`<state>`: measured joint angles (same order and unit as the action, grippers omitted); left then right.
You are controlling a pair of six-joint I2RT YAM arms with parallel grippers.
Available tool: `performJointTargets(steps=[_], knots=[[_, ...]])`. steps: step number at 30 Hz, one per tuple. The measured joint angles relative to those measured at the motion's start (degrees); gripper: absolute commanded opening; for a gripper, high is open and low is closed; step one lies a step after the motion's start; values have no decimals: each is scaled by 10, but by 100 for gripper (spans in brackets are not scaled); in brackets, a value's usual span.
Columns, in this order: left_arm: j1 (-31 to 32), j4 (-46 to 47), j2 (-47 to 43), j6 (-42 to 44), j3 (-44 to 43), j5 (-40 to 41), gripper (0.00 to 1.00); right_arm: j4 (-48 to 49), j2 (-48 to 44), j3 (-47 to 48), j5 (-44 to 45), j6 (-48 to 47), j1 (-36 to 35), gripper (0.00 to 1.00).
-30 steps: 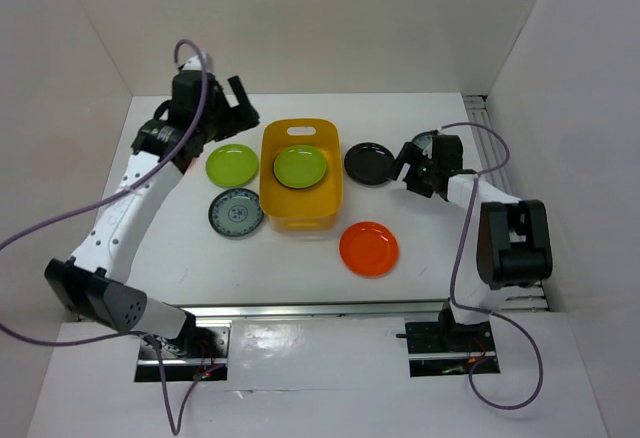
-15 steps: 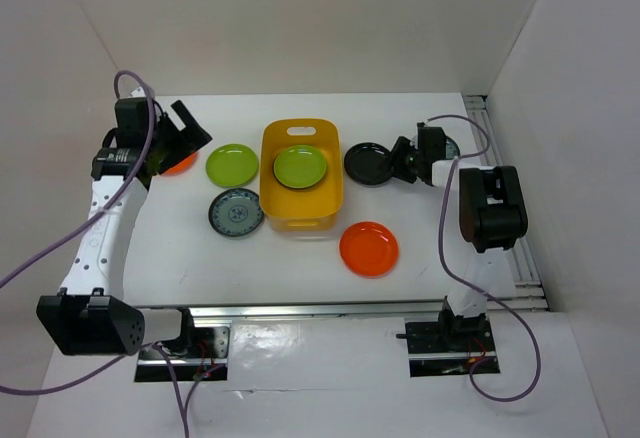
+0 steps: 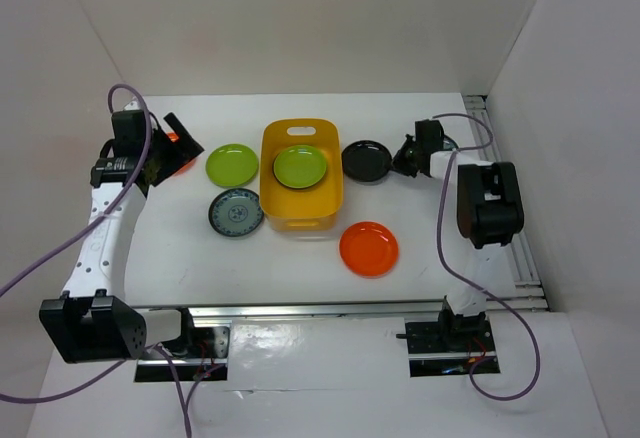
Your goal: Place the plates into the plastic bin on the countertop
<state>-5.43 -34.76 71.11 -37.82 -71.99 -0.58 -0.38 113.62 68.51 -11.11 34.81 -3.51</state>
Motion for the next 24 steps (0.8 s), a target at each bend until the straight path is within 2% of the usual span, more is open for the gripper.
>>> performJointTargets(steps=[6, 12, 17, 24], knots=[[-14, -8, 0, -8, 23, 37, 100, -122, -72, 81, 169, -2, -31, 0], [-18, -12, 0, -16, 24, 67, 100, -143, -146, 206, 282, -54, -98, 0], [-33, -18, 23, -19, 20, 89, 100, -145, -183, 264, 288, -110, -179, 0], [-95, -32, 134, -27, -52, 77, 100, -167, -111, 307, 231, -161, -264, 0]])
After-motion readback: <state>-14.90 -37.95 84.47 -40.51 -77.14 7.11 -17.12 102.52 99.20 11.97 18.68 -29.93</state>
